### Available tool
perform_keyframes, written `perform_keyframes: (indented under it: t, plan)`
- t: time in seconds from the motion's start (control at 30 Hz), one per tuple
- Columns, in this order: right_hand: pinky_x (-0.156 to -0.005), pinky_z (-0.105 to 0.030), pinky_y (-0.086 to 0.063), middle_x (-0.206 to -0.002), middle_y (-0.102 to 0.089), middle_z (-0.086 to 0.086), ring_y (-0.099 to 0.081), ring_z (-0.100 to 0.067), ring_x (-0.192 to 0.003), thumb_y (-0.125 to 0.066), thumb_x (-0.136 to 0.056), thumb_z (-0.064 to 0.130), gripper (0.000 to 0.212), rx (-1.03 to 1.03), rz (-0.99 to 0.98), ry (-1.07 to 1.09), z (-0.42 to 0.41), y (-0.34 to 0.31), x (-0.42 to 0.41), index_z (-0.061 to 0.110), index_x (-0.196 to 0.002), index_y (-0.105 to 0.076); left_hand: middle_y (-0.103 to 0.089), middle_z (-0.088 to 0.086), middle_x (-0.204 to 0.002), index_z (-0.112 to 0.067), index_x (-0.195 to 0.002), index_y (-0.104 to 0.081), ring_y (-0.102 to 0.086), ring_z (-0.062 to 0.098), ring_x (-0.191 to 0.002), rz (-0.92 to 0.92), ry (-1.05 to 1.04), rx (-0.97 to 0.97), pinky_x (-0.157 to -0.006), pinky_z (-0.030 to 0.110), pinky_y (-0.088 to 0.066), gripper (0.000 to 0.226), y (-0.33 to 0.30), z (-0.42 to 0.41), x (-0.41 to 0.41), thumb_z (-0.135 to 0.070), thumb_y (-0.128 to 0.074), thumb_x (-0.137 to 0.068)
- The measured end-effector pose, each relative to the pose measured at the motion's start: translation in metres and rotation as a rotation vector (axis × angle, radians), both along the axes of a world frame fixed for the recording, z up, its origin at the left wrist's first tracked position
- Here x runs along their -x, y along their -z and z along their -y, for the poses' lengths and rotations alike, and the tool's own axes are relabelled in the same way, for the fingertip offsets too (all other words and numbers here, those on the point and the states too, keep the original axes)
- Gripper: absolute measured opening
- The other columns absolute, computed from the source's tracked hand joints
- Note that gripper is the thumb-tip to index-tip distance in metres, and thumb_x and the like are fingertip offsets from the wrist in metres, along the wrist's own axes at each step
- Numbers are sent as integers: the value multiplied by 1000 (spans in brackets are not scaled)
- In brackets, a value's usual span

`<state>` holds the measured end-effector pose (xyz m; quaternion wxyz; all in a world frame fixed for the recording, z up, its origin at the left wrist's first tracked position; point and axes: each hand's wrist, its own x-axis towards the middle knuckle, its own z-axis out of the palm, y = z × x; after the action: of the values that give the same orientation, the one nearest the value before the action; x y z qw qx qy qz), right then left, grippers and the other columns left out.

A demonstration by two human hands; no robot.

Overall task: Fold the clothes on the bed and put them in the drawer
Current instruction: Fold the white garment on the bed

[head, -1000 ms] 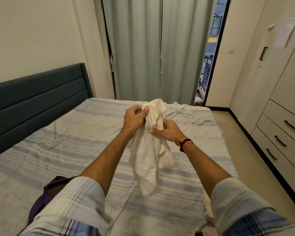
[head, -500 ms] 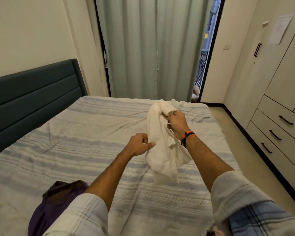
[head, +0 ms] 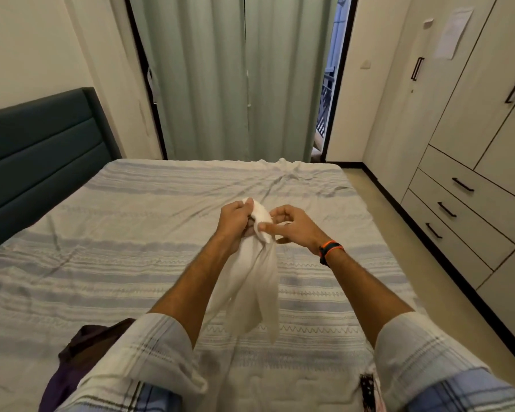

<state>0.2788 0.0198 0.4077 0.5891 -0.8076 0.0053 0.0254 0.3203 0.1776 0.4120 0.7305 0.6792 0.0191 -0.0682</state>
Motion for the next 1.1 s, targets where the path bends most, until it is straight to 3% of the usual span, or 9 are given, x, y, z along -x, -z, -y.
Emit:
perform_keyframes:
  t: [0.07, 0.17, 0.27, 0.4, 0.57, 0.7, 0.87, 0.93, 1.1]
  plan:
    - [-77, -37, -62, -103, -67, 0, -69, -18, -94, -89, -51, 56, 71, 117, -29, -34, -2, 6, 0, 20, -105, -60, -50, 0, -59, -10, -80, -55, -47, 8, -45, -10, -27, 64, -41, 20, -41, 27, -6, 5, 0, -26, -52, -101]
    - [-78, -50, -59, -90, -70, -7, -68, -25, -84, -86, -60, 50, 55, 260, 42, -47, 0, 15, -6, 13, -96, -67, -54, 0, -61, -10, -82, -57, -52, 6, -43, -26, -49, 153, -43, 22, -45, 24, -14, 7, -1, -24, -52, -101]
    - [-73, -54, -59, -89, -70, -22, -70, -37, -84, -73, -73, 44, 45, 191, 91, -11, 7, 12, -13, 3, -91, -70, -52, 3, -64, -8, -85, -58, -50, 9, -47, -20, -38, 248, -50, 25, -51, 19, -19, 9, -3, -20, -54, -100]
    - [-69, -43, -62, -92, -70, -25, -69, -32, -82, -65, -86, 25, 29, -1, 92, 63, 10, 2, -23, -4, -92, -69, -68, 3, -78, -15, -88, -64, -62, 12, -66, -4, 15, 45, -60, 26, -53, 12, -11, 10, -1, -25, -70, -89]
    - [-65, -36, -60, -90, -70, -19, -69, -27, -81, -53, -94, 5, 19, -235, 61, 164, 7, -8, -30, -5, -90, -68, -71, 3, -108, -13, -114, -60, -69, 16, -97, -81, 136, -210, -76, 31, -58, 62, 16, 6, 11, -36, -90, -65]
    - [-66, -33, -58, -79, -63, -9, -63, -22, -77, -53, -92, 1, 21, -385, 26, 220, 3, -13, -37, 6, -74, -63, -69, 5, -104, -10, -111, -57, -70, 18, -91, -80, 139, -385, -59, 29, -57, 90, 31, 8, 17, -47, -96, -38]
    - [-68, -28, -61, -91, -66, -11, -67, -19, -82, -54, -95, 0, 11, -546, 13, 206, 5, -20, -40, -2, -91, -64, -70, 5, -99, -10, -103, -67, -67, 23, -90, 15, 40, -640, -71, 33, -54, 41, 39, 11, 18, -38, -77, -75]
    - [-70, -30, -62, -97, -67, -11, -68, -19, -87, -61, -96, 9, 17, -545, 8, 163, 7, -18, -39, -5, -102, -66, -71, 6, -98, -10, -101, -70, -68, 25, -91, 57, -15, -547, -78, 37, -56, 29, 34, 12, 20, -32, -72, -82]
    - [-65, -23, -56, -104, -73, -6, -68, -14, -90, -76, -84, 41, 38, -179, 36, 59, 14, -5, -27, 8, -103, -71, -72, 15, -103, -1, -110, -66, -69, 32, -97, -23, -106, -149, -86, 51, -57, 30, 14, 17, 18, -23, -67, -90]
